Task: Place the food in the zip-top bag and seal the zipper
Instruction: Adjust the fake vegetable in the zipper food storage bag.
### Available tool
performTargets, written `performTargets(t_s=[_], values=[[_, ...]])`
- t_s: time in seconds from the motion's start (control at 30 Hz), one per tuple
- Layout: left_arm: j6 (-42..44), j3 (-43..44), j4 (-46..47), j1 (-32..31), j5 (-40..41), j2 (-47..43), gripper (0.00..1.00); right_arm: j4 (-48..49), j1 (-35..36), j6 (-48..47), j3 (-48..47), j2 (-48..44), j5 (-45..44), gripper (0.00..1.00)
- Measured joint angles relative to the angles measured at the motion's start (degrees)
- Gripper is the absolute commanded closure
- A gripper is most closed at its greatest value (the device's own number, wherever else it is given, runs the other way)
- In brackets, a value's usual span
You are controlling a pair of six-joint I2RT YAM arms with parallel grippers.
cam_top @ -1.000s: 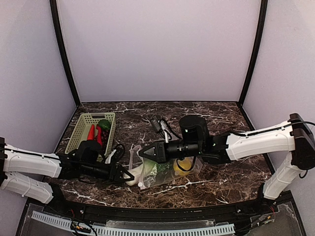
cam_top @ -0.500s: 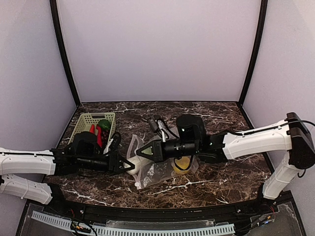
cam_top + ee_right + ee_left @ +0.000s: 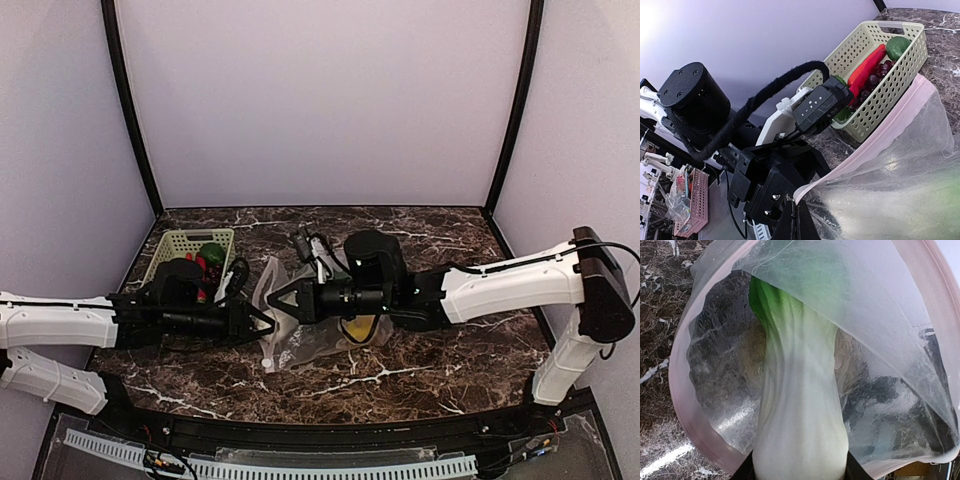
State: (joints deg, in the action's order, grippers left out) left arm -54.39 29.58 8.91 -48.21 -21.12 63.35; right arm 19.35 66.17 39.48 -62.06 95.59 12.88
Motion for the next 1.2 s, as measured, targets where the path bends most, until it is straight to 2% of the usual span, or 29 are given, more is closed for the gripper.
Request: performTargets(t_s=[0.1, 0.33, 0.5, 0.7, 0.97, 1.13, 1.2], values=[[-0.3, 0.5, 0.1, -0.4, 0.7, 1.2, 0.76, 0.0, 0.1, 0.0, -0.2, 0.1, -1.7, 1.00], [-0.3, 2.1, 0.5, -2.0, 1.2, 5.5, 0.61, -0.1, 0.2, 0.1, -0.2, 0.1, -5.2, 1.00], [0.0, 3.5, 0.3, -2.7, 1.2, 7.7, 0.36, -0.1, 0.2, 0.2, -0.2, 0.1, -7.0, 1.00], [1.5, 4.6, -1.8, -2.8, 1.8, 6.1, 0.24, 0.0, 0.2, 0.7, 0.2, -0.4, -8.8, 1.00], [2.7, 4.6, -9.4, -2.8, 5.3, -4.2, 0.19, 0.0, 0.2, 1.2, 1.0, -1.5, -10.0, 1.00], [2.2, 3.3, -12.1, -2.8, 8.0, -10.3, 0.34, 0.0, 0.2, 1.2, 1.2, -1.5, -10.3, 1.00], [1.5, 1.7, -12.3, -2.8, 8.5, -11.2, 0.36, 0.1, 0.2, 1.2, 1.2, -1.5, -10.3, 1.00]])
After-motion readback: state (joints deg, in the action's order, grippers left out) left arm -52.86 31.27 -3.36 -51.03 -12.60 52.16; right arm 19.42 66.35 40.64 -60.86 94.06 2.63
